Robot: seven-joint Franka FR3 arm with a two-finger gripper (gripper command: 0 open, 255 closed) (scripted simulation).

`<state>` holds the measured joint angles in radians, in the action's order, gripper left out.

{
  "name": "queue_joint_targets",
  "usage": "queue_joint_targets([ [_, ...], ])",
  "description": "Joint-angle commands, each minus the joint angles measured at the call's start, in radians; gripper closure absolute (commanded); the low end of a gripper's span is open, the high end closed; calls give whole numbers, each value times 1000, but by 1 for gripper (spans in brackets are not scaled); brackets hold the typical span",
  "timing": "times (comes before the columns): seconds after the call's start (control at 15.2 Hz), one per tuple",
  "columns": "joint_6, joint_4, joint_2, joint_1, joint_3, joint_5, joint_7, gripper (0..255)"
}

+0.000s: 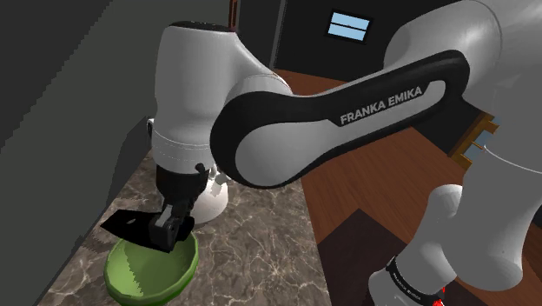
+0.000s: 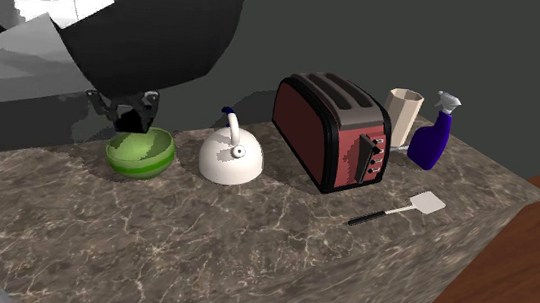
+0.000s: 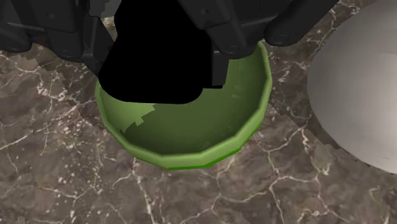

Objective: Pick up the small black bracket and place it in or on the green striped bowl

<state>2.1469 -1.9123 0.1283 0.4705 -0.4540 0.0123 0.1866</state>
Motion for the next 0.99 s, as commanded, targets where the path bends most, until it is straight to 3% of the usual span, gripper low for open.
queue_joint_targets([
  [0.0, 1, 35, 37, 17, -6, -24, 34, 255],
  [0.73, 136, -46, 98, 26, 3, -57, 50, 255],
  [0.92, 136, -46, 98, 26, 3, -57, 50, 255],
])
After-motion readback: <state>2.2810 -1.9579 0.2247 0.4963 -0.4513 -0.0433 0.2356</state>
